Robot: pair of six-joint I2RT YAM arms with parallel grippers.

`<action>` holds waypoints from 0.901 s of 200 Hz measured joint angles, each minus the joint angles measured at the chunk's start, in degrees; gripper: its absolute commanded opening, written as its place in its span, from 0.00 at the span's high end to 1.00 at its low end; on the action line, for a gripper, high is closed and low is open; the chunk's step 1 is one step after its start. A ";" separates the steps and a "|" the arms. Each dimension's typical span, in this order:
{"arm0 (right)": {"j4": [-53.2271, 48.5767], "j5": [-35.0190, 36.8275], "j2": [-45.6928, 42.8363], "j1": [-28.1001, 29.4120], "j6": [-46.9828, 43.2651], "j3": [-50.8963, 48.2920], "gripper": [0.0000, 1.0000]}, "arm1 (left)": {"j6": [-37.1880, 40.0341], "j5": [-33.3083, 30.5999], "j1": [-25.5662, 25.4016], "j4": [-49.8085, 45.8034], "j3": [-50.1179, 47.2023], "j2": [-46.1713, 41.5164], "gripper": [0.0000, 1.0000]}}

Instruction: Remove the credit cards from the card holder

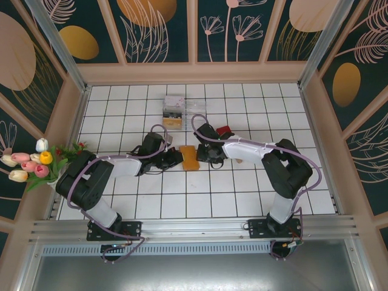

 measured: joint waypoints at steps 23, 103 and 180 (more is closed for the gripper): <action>0.09 -0.74 0.00 0.00 -0.24 0.74 0.59 | 0.04 -0.04 0.00 0.04 -0.20 -0.26 0.90; 0.04 -1.11 3.72 0.24 0.04 4.07 0.80 | 1.64 -0.07 0.00 -0.44 -0.35 -0.37 0.81; 0.22 -0.63 3.85 0.28 -0.09 4.07 0.98 | 2.03 -5.60 0.04 -6.60 0.57 -3.37 0.36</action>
